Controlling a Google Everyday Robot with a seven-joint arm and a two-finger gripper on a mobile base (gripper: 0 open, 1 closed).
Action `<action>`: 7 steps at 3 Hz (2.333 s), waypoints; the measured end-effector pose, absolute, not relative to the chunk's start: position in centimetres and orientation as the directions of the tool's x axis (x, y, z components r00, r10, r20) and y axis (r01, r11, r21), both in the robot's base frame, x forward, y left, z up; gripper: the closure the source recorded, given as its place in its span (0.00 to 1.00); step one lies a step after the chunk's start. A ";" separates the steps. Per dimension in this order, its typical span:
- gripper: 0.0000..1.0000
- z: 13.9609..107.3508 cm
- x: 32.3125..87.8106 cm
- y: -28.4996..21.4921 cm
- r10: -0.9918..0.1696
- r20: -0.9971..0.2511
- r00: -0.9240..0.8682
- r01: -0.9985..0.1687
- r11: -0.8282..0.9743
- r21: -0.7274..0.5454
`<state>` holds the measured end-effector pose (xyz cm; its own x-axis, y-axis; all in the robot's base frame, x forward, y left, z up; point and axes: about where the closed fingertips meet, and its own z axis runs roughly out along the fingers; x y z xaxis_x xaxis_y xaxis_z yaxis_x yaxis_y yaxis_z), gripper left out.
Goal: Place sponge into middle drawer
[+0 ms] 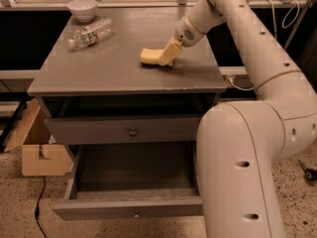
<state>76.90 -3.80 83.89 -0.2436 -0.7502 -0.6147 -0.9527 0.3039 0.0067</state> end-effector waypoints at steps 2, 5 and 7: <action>1.00 88.4 74.4 -3.9 -0.717 -0.683 -0.139 -0.960 0.265 -0.084; 1.00 92.1 60.7 -9.7 -0.576 -0.798 -0.175 -0.909 0.406 -0.093; 1.00 90.3 59.8 -9.7 -0.591 -0.781 -0.200 -0.918 0.393 -0.062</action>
Offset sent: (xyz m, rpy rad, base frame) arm -0.0695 -0.0116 0.0773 0.1217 -0.2125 0.0342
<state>59.79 -9.73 90.27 -0.2002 -0.5915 -0.7811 -0.9175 0.3928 -0.0622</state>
